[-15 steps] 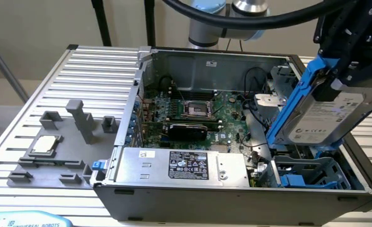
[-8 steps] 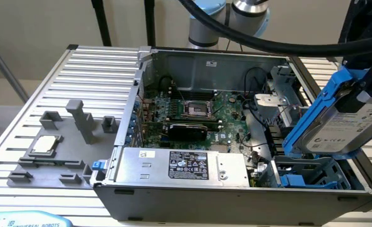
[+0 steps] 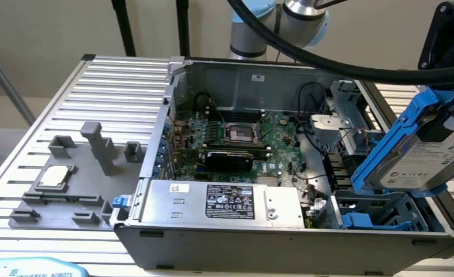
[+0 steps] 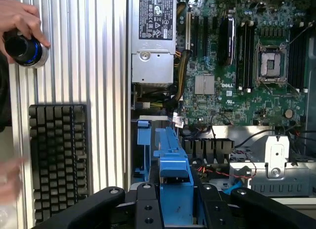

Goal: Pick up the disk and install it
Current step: 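Pick up the disk, then insert the disk into the insertion slot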

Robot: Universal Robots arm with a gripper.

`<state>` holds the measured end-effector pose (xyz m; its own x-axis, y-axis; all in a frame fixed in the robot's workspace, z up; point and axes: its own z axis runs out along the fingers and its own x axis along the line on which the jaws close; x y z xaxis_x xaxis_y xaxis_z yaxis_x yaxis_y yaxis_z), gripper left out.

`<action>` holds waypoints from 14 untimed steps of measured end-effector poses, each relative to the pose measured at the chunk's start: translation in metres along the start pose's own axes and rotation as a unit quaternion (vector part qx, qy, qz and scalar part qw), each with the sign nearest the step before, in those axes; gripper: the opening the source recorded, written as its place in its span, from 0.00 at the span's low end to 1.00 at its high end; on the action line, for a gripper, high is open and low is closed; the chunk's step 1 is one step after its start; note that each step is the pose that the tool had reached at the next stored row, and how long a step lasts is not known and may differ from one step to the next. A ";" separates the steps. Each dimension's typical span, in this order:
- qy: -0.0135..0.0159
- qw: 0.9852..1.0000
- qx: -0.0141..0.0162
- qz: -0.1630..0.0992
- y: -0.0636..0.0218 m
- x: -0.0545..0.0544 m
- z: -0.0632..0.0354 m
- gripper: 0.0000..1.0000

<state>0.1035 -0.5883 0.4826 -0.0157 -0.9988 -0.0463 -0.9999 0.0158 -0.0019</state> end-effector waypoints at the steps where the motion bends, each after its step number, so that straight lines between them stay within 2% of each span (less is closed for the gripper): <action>1: 0.000 1.000 0.000 0.000 0.0000 0.000 0.0000 0.33; 14: 0.000 1.000 0.000 0.000 0.0000 0.000 0.0000 0.33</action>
<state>0.1035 -0.5883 0.4826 -0.0157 -0.9988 -0.0463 -0.9999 0.0158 -0.0019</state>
